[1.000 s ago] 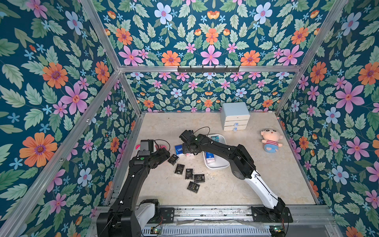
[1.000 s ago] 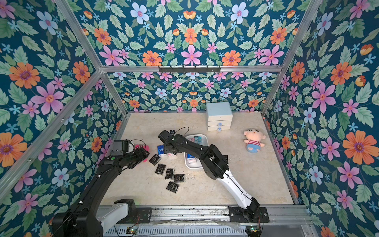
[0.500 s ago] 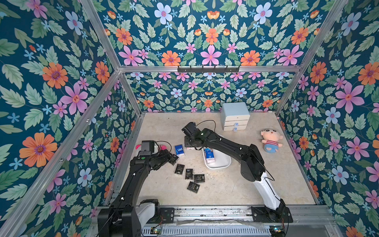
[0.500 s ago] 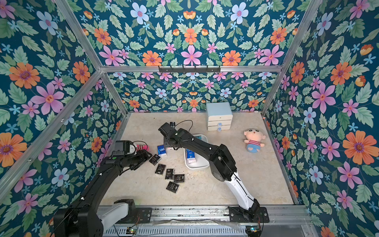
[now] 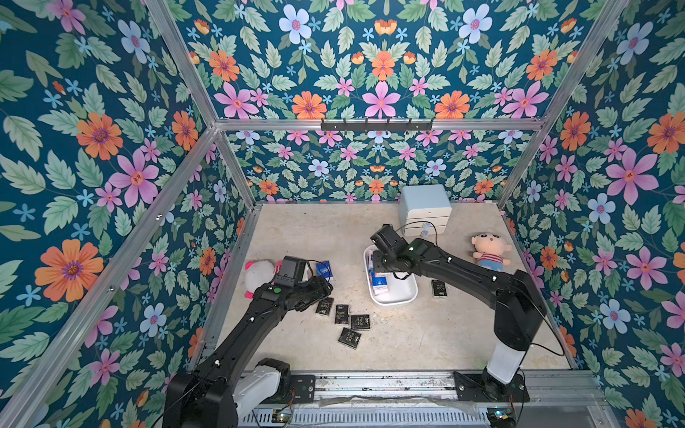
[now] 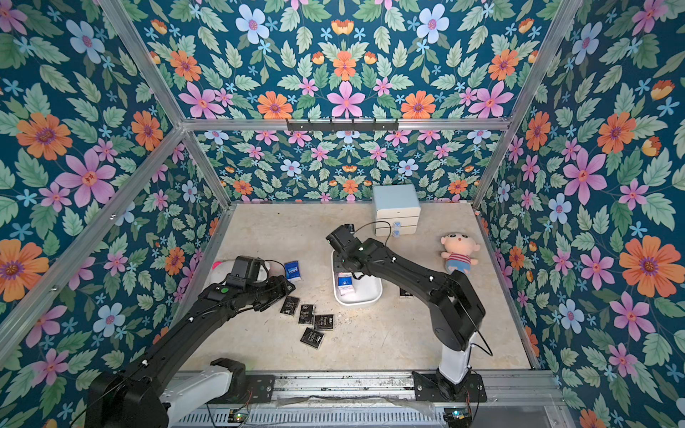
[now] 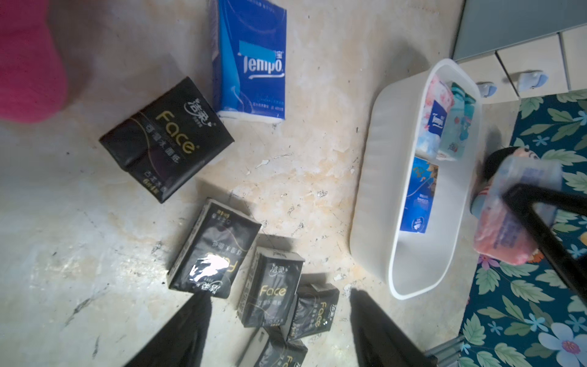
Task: Put the pocket tissues into the storage box
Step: Place the pocket tissues in the storage box.
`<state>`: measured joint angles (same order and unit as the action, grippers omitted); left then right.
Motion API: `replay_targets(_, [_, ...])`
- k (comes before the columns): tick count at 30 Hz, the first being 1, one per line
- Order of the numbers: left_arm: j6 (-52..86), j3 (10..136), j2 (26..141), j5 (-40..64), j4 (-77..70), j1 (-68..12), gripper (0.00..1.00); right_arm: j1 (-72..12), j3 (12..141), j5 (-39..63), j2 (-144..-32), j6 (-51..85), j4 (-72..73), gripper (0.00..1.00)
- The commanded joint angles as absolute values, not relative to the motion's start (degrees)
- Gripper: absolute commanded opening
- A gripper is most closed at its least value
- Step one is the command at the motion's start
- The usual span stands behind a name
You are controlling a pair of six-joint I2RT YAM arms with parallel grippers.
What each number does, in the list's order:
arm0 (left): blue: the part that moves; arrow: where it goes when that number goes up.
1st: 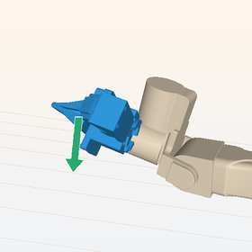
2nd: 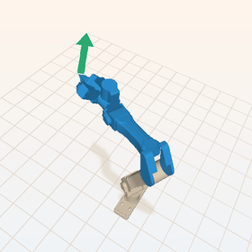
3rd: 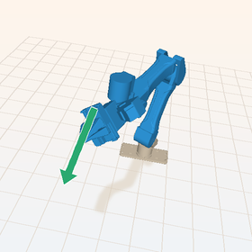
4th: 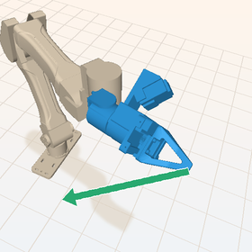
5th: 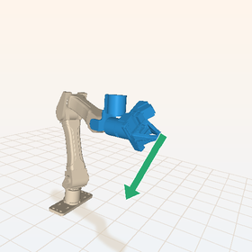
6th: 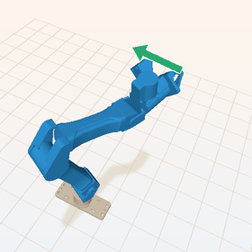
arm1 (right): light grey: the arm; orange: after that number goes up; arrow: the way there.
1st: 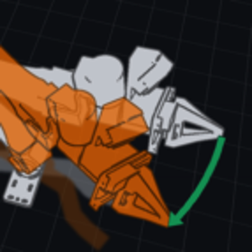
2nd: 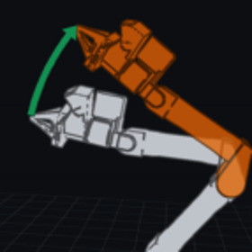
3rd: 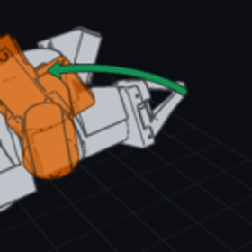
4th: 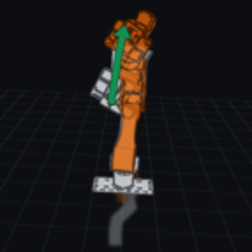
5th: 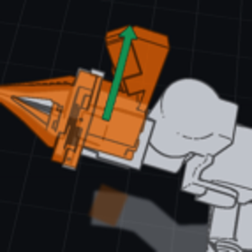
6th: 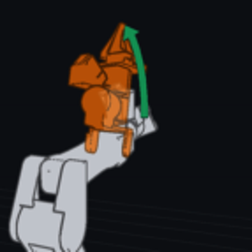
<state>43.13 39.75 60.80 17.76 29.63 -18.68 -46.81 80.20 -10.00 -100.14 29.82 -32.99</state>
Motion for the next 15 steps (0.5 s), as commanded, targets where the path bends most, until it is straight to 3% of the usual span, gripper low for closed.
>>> replay_targets(1, [46.45, 40.78, 61.33, 13.58, 27.77, -20.41, 0.75, -44.9, 73.92, -9.15, -95.6, 27.3, -30.68, 0.5])
replay_targets(7, [46.3, 45.09, 64.66, 12.94, 29.08, -21.14, 0.74, -43.67, 68.43, -8.34, -92.72, 24.72, -28.83, 0.51])
replay_targets(15, [48.95, 47.48, 63.38, 6.59, 31.89, -24.86, 0.74, -42.27, 68.2, -10.09, -99.85, 22.33, -25.18, 0.51])
